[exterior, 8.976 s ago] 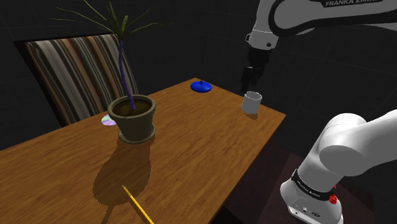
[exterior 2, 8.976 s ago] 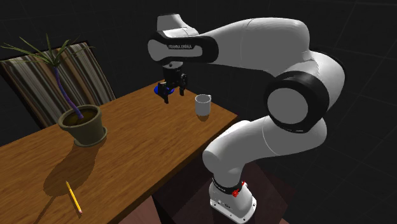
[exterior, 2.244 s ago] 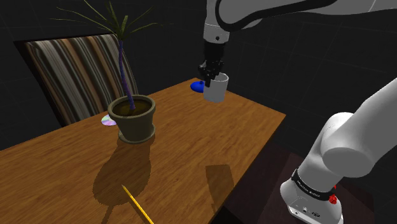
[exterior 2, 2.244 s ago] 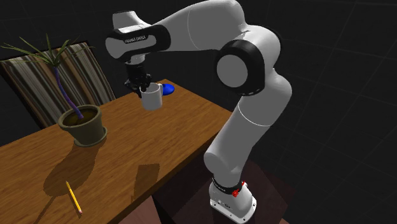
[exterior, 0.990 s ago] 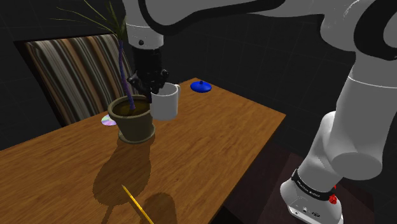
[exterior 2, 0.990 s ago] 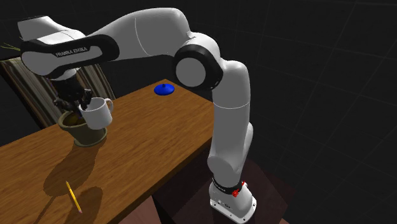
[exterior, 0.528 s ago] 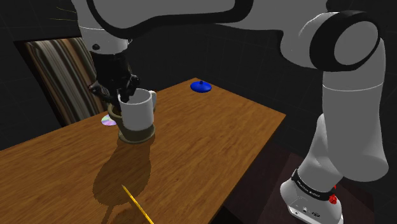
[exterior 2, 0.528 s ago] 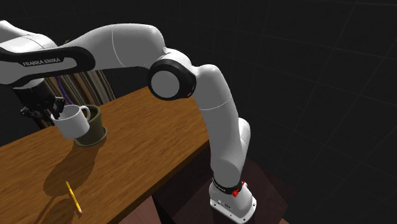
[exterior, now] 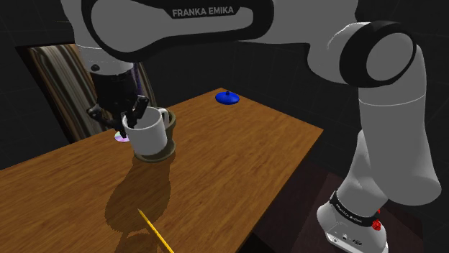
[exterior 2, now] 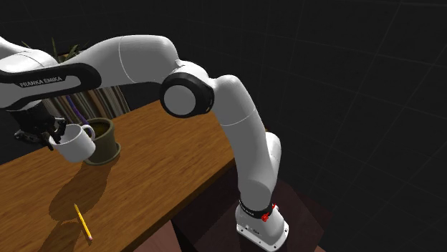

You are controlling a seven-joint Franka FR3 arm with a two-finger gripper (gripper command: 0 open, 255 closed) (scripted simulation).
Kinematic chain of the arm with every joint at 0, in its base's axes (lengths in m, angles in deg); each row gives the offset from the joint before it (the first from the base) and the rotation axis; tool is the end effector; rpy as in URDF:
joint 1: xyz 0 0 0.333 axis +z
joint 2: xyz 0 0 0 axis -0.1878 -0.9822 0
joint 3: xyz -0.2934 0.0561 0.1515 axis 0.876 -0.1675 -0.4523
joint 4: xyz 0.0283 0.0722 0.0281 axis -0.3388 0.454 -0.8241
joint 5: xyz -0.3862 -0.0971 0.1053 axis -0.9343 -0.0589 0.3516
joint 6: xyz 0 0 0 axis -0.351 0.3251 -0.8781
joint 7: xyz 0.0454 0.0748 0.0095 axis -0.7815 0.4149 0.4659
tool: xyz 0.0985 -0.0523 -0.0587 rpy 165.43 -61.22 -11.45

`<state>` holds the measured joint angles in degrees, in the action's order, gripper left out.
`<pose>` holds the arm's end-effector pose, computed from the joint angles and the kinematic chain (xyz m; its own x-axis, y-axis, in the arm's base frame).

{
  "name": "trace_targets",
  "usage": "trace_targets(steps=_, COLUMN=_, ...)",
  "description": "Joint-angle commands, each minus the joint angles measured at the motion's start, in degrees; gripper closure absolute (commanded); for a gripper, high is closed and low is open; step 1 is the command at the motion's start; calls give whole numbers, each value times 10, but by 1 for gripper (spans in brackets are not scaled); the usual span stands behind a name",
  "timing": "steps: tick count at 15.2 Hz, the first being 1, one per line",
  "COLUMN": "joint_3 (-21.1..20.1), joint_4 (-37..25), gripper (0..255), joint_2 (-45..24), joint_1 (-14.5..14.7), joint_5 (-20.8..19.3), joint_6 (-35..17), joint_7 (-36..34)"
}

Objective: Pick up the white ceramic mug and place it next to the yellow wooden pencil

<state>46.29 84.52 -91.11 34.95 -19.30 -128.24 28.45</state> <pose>0.5663 0.4577 0.5080 0.9980 -0.0411 0.0473 -0.0404 -0.9991 -0.0146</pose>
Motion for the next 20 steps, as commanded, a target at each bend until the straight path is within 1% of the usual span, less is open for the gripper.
trace_targets(steps=1, joint_3=4, joint_4=23, gripper=255, joint_2=-1, joint_1=-5, joint_5=-2, joint_6=-16, joint_7=-1)
trace_targets(steps=10, joint_3=8, joint_4=91, gripper=255, joint_2=-2, joint_1=-10, joint_5=-3, joint_6=-84, joint_7=-6)
trace_targets(steps=20, joint_3=16, joint_4=145, gripper=255, joint_2=-17, joint_1=-9, joint_5=-9, joint_6=-153, joint_7=-12)
